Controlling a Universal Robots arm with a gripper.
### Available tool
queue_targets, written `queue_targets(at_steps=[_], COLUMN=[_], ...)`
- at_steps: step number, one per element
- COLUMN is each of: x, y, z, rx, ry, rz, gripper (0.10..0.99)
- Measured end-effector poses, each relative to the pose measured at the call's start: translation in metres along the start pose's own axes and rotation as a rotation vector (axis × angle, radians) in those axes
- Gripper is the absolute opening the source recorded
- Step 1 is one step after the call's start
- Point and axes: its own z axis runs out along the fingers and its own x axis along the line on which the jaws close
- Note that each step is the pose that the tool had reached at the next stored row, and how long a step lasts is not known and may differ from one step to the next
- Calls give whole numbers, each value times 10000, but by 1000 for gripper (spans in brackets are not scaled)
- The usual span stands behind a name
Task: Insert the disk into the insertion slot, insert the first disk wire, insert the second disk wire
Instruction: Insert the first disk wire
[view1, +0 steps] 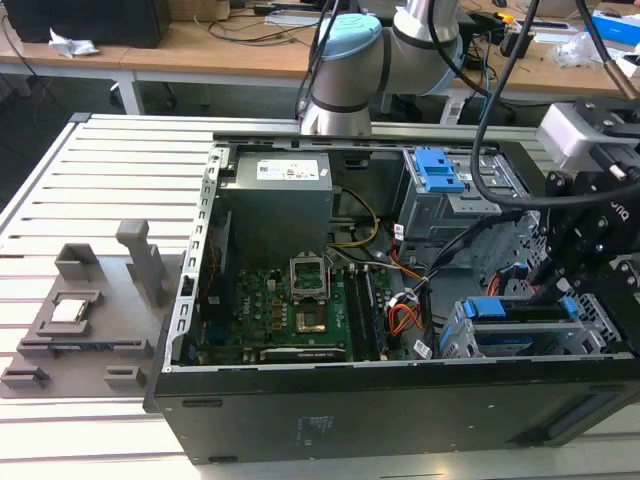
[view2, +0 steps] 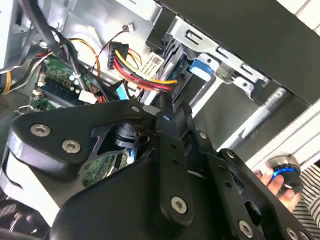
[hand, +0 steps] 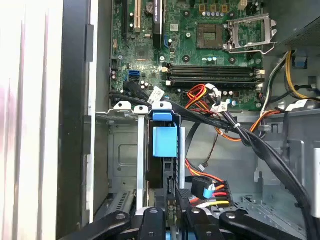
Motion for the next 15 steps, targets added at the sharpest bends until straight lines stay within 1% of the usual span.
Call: queue_targets(at_steps=[1,2,3,4,5,7,8,10,15], x=[-12,-22,-28,-37,-45,-52,-52,-52,-52], y=[4,5,6,8,11,18,20,23,24], z=[-60,-88,-115,-163,-203,-327,-374,-433,-440], rx=[0,0,0,0,0,0,0,-1,0], ry=[-1,-1,1,0,1,4,4,3,4], rz=[0,-1,0,0,0,1,0,0,1], gripper=[239,224,157,157,106,106,106,106,106])
